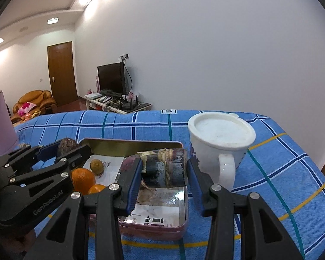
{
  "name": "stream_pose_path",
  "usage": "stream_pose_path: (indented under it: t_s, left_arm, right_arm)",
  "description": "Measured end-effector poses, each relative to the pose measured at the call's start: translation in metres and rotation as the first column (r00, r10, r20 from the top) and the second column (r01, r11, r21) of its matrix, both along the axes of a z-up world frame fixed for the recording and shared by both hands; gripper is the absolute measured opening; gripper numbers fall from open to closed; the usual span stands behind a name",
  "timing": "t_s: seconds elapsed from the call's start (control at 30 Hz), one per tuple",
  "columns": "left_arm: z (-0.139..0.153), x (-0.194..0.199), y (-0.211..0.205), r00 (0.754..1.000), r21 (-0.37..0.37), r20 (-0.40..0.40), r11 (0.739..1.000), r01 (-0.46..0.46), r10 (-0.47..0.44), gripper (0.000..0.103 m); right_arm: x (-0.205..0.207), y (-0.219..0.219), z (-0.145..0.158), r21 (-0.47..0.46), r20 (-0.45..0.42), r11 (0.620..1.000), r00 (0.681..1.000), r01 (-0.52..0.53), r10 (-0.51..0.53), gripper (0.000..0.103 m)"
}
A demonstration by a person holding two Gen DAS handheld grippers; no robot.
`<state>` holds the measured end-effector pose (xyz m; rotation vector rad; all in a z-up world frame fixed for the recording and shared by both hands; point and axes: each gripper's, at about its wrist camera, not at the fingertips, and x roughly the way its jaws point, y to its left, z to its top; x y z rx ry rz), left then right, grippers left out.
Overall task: Organize fruits
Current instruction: 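Carry the cylinder with the right tool while the left tool carries the dark fruit over the tin, then lower the cylinder into the tin and open the right tool while the left tool releases the dark fruit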
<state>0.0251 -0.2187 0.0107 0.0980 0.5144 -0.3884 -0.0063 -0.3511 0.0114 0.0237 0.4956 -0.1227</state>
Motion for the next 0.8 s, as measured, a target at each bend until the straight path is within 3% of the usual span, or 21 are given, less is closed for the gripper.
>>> stream_pose_path:
  t_s: [0.8]
  left_arm:
    - [-0.019,0.031,-0.016,0.993,0.084,-0.106,0.996,-0.032,0.041,0.042]
  right_arm:
    - [0.015,0.015,-0.015,-0.047,-0.102,0.998,0.994,-0.051,0.046,0.044]
